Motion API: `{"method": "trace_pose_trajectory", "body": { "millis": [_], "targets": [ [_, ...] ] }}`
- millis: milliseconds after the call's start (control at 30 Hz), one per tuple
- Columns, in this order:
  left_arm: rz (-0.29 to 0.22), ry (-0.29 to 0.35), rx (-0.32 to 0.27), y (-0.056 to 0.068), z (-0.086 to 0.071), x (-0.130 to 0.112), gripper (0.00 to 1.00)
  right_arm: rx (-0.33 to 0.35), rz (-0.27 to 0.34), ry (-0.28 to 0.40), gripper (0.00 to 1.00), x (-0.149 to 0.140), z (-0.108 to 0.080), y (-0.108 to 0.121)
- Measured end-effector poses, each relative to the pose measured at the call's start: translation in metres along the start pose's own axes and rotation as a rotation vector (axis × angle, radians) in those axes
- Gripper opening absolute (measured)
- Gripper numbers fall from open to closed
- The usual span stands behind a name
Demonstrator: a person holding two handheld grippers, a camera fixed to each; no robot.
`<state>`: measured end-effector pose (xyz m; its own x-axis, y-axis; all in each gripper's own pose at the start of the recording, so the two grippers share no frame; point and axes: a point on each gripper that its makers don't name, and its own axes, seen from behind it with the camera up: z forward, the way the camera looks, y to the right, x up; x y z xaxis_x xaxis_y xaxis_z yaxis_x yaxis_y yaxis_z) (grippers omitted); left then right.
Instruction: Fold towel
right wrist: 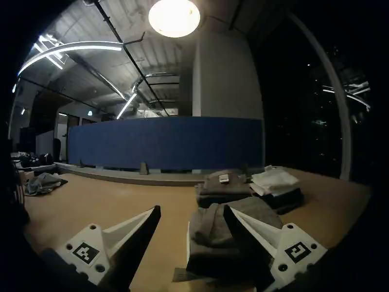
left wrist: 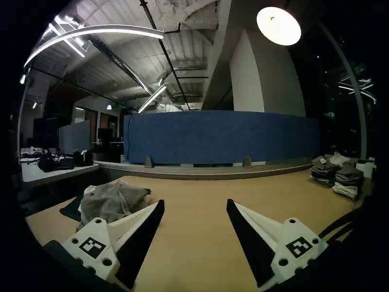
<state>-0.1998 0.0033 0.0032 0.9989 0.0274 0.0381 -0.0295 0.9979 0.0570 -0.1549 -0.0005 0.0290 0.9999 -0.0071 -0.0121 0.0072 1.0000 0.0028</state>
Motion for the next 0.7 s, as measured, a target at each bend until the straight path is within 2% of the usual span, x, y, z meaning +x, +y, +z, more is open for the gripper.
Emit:
{"method": "trace_pose_trajectory", "body": {
  "millis": [700],
  "targets": [
    [0.0, -0.001, -0.001, -0.0029, -0.0013, 0.0016, 0.94, 0.001, 0.001, 0.0, 1.0, 0.0003, -0.0008, 0.0012]
  ]
}}
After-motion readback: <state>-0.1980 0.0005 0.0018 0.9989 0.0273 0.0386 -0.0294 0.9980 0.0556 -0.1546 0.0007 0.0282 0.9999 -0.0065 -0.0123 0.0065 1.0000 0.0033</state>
